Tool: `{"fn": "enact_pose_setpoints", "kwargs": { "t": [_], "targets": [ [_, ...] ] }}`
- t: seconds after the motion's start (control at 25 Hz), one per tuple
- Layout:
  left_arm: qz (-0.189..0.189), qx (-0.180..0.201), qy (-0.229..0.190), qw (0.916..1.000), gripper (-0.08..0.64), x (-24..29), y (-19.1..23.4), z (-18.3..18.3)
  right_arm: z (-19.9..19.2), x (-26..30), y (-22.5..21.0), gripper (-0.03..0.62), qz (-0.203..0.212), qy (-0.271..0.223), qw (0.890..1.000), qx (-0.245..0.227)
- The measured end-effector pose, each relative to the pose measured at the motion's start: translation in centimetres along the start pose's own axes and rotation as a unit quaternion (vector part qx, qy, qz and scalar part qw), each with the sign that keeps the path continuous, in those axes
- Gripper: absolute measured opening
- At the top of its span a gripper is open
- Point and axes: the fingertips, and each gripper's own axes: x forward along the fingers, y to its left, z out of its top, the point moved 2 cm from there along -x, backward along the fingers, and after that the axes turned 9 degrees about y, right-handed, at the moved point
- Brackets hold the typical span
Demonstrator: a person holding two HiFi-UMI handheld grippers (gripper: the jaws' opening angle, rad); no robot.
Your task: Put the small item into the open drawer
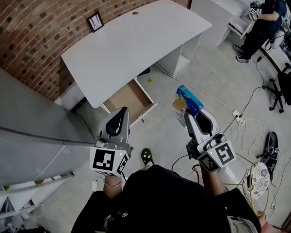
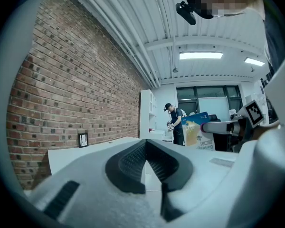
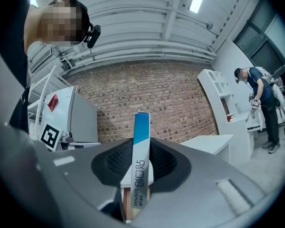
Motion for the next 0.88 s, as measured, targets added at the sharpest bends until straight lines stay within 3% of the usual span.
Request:
{"fn": "enact_pose_setpoints", "kwargs": {
  "t": [0.4, 0.88],
  "targets": [
    [0.001, 0.002, -0.002, 1.0, -0.003, 1.7, 4.1, -0.4, -0.1, 4.6, 0.2, 0.095, 0.001, -0.004, 1.0, 0.01],
    [0.023, -0.007, 0.003, 0.9997, -0.003, 2.7, 5.5, -0.2, 0.3, 7.3, -0.6, 0.095, 0.032, 0.007, 0.999, 0.001]
  ]
}}
